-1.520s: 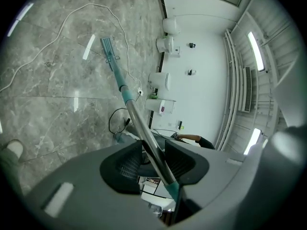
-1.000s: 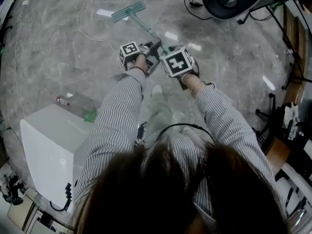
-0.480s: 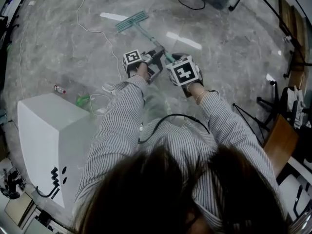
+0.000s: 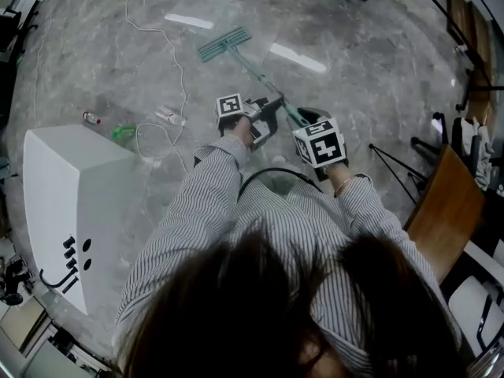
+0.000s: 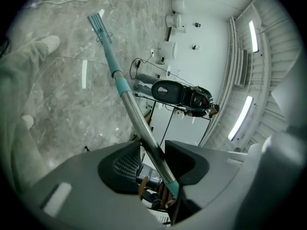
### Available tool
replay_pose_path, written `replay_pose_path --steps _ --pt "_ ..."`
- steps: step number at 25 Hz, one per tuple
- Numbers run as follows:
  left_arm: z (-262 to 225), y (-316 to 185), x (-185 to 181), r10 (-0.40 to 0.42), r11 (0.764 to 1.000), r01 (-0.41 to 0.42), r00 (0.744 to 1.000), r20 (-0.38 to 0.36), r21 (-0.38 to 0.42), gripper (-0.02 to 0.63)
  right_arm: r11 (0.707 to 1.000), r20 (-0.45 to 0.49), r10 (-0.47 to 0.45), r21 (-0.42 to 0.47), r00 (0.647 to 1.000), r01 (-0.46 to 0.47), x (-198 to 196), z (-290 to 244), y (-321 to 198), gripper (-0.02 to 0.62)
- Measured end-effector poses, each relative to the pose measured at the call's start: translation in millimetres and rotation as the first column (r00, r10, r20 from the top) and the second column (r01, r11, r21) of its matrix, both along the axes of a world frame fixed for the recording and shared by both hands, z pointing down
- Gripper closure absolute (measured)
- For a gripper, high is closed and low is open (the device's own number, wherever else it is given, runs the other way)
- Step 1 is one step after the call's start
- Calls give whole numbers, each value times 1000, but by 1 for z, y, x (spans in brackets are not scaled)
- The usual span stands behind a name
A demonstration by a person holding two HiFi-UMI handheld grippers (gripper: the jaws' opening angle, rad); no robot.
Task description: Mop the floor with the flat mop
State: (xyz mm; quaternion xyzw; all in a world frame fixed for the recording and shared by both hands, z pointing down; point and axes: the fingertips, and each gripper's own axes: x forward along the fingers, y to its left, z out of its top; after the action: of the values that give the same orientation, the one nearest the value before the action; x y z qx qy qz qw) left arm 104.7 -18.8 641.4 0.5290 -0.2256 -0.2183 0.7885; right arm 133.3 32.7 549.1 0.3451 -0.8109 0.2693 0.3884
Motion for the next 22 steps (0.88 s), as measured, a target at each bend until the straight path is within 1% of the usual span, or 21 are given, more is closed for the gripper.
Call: replay_pose_path --steps 2,4,7,10,13,14,17,20,22 --pt "-12 29 12 -25 999 24 999 -46 -31 451 1000 -12 0 -11 1000 0 8 -11 29 480" --pt "-23 54 21 -36 998 32 996 -82 -48 442 1000 -29 -19 -17 999 18 14 -22 54 480" --pt "-31 80 33 -19 999 16 995 -102 -36 431 999 -40 -43 -23 998 42 22 -33 81 479" --pt "-38 104 47 2 999 -6 994 -111 -34 431 999 -37 -29 -36 999 28 33 -39 106 479" --pt "-41 127 59 16 998 -23 991 -133 -50 431 998 -45 -25 -57 999 23 41 -36 129 479" --pt "-39 133 62 33 998 -40 990 -134 -51 431 998 -51 -32 -61 998 29 41 -34 135 477" --pt "-27 142 67 106 994 -109 989 -98 -23 428 997 -65 -40 -63 997 35 41 -30 143 477" --pt "-36 139 67 100 995 -102 989 -111 -13 422 998 -50 -11 -63 999 8 37 -32 142 477" --pt "-24 134 63 77 997 -78 993 -94 -1 422 998 -46 -9 -56 999 6 31 -34 142 477"
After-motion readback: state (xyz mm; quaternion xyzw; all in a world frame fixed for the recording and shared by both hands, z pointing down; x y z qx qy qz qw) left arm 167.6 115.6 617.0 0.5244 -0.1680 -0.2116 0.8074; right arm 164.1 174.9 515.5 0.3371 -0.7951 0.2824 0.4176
